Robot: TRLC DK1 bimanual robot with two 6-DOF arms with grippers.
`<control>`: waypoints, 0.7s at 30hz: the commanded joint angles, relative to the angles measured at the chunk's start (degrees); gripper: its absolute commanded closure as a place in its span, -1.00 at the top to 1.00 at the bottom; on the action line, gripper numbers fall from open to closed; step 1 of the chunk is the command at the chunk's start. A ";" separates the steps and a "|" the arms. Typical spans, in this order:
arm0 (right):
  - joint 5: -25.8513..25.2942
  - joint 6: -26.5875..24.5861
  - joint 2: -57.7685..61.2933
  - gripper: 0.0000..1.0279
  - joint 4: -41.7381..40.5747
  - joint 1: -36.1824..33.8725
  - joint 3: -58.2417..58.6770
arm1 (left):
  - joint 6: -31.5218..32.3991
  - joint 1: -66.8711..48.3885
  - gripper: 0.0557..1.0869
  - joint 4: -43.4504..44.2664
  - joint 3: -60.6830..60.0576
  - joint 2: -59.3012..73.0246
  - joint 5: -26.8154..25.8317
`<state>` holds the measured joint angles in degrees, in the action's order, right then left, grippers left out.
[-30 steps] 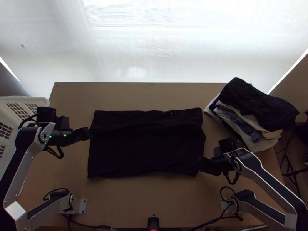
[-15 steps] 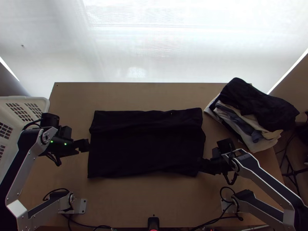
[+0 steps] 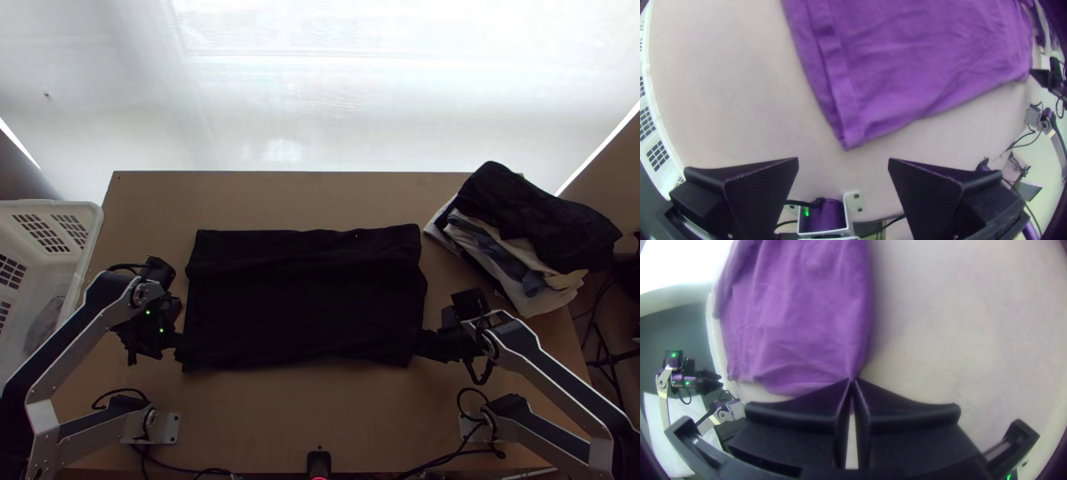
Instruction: Fold the t-shirt
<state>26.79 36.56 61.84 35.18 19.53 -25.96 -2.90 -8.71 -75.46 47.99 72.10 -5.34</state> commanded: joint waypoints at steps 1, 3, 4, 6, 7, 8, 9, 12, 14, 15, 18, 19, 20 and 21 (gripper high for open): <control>-0.07 0.18 -0.41 -0.94 -0.02 -0.11 -0.15 | -0.88 -8.43 0.90 -0.48 -1.84 2.35 0.77; -0.07 0.27 -0.67 -0.94 -0.02 -0.11 -0.24 | -0.36 -9.83 0.90 1.19 -2.20 3.05 0.69; -0.07 0.27 -0.94 -0.94 -0.02 -0.11 -0.24 | -0.27 -10.01 0.90 1.63 -2.37 3.58 0.60; -0.07 0.27 -1.20 -0.94 -0.02 -0.28 -0.32 | -0.27 -10.36 0.90 2.86 -2.64 4.02 0.51; -0.07 0.27 -1.38 -0.94 -0.02 -0.37 -0.24 | -0.53 -10.45 0.90 3.83 -2.90 4.02 0.51; -0.07 0.27 -1.38 -0.94 -0.02 -0.37 -0.32 | -0.97 -10.45 0.90 4.09 -3.34 4.02 0.42; -0.07 0.27 -1.38 -0.94 -0.02 -0.46 -0.32 | -1.15 -10.45 0.90 4.71 -3.51 4.19 0.42; -0.07 0.27 -1.46 -0.94 -0.02 -0.37 -0.59 | -1.50 -10.45 0.90 6.38 -4.04 4.72 0.25; -0.07 0.27 -1.38 -0.94 -0.02 -0.37 -0.68 | -1.50 -10.54 0.89 6.82 -4.39 5.42 0.16; -0.15 0.36 -1.46 -0.94 -0.02 -0.46 -0.68 | -1.59 -10.54 0.83 6.91 -4.74 5.51 -0.11; -0.15 0.36 -1.55 -0.94 -0.02 -0.46 -0.68 | -1.41 -10.45 0.49 8.58 -5.62 6.65 -0.19; -0.15 0.36 -1.55 -0.94 -0.02 -0.46 -0.68 | -1.23 -10.45 0.17 9.02 -5.36 7.01 -0.28; -0.24 0.36 -1.64 -0.94 -0.02 -0.46 -0.68 | -0.80 -10.36 -0.38 10.95 -5.18 6.65 -0.72; -0.24 0.36 -1.99 -0.94 -0.02 -0.46 -0.68 | -0.53 -10.10 -0.97 13.67 -4.92 5.95 -0.72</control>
<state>26.70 36.80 60.40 35.16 19.11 -26.52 -4.16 -18.85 -68.10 43.40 77.67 -5.30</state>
